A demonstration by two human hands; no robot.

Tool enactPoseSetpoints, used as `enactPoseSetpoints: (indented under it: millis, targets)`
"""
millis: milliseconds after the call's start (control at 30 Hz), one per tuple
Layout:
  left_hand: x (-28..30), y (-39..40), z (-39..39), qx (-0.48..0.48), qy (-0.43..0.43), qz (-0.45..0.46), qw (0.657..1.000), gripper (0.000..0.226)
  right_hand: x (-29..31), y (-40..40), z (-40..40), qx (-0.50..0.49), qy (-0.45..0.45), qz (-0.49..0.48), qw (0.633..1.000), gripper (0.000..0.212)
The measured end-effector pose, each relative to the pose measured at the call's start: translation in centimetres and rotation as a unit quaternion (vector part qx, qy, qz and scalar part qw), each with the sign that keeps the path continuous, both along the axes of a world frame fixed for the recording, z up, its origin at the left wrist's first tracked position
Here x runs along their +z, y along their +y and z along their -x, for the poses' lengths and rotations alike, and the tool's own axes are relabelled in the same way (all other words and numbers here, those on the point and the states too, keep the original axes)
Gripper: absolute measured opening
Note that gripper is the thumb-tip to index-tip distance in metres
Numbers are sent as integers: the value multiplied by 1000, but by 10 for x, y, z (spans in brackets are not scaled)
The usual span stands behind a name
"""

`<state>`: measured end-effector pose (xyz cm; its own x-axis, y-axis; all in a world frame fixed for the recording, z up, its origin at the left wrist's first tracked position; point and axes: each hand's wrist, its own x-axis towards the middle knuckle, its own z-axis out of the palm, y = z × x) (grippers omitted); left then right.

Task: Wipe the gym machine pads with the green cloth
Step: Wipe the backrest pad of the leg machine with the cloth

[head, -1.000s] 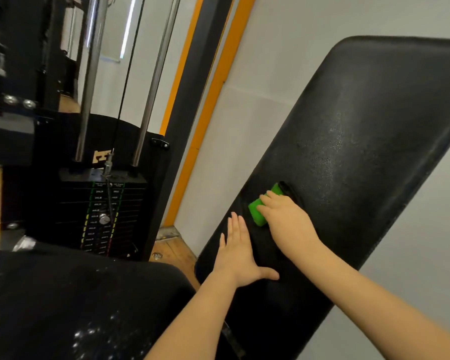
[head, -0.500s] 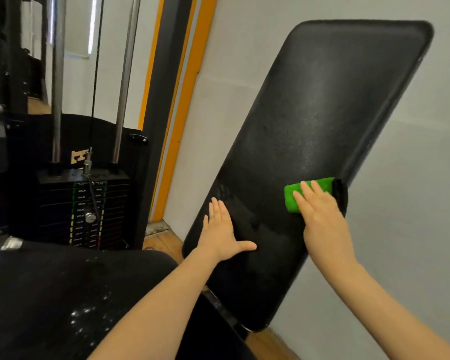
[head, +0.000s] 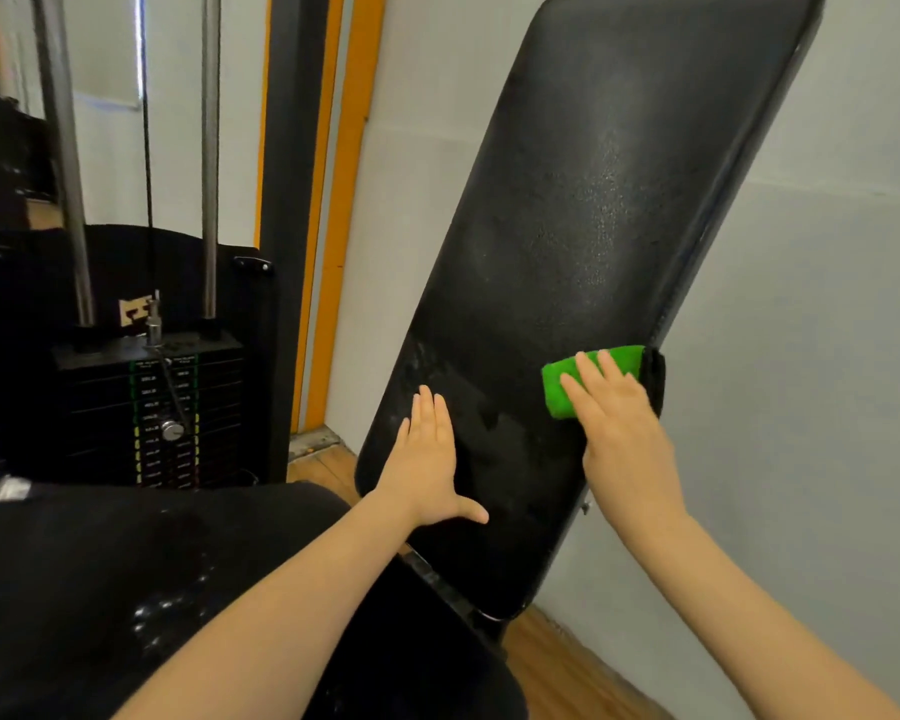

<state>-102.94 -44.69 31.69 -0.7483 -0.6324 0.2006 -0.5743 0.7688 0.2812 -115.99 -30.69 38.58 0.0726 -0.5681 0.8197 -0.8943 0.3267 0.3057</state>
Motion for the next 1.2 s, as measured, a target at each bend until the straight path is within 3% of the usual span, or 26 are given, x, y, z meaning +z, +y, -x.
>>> enactPoseSetpoints:
  millis: [100, 233, 333, 433, 500, 600, 667, 800, 933, 1067, 1200]
  targets:
    - [-2, 1, 1, 5, 1, 5, 1000, 144, -49, 7, -7, 1, 20, -44, 999, 43]
    - [-4, -1, 1, 6, 1, 1, 1000, 143, -90, 22, -24, 11, -15, -172, 985, 67]
    - [-3, -2, 0, 0, 5, -4, 1000, 143, -65, 20, -32, 63, -9, -112, 992, 38]
    - [-3, -1, -1, -2, 10, -4, 1000, 142, -19, 10, -33, 82, 4, -35, 996, 54]
    - [-3, 0, 0, 1, 4, 0, 1000, 142, -2, 0, -22, 38, 6, -22, 999, 56]
    - [-4, 1, 0, 5, -8, 7, 1000, 142, -15, -9, -15, -18, 13, -51, 998, 57]
    - [-4, 0, 0, 4, -3, 7, 1000, 141, -45, -5, -16, -19, 29, -80, 996, 45]
    - [-4, 0, 0, 2, 8, 8, 1000, 141, -66, 6, -18, 17, 37, -203, 978, 65]
    - [-7, -1, 0, -1, 13, 3, 1000, 142, -26, -10, -6, 53, 66, -129, 988, 36]
    - [-5, -2, 1, 1, 16, 3, 1000, 142, 1, -26, -4, 3, 52, -61, 997, 41]
    - [-5, 0, -1, -4, 17, 2, 1000, 141, -58, -8, -16, 2, 38, -146, 989, 64]
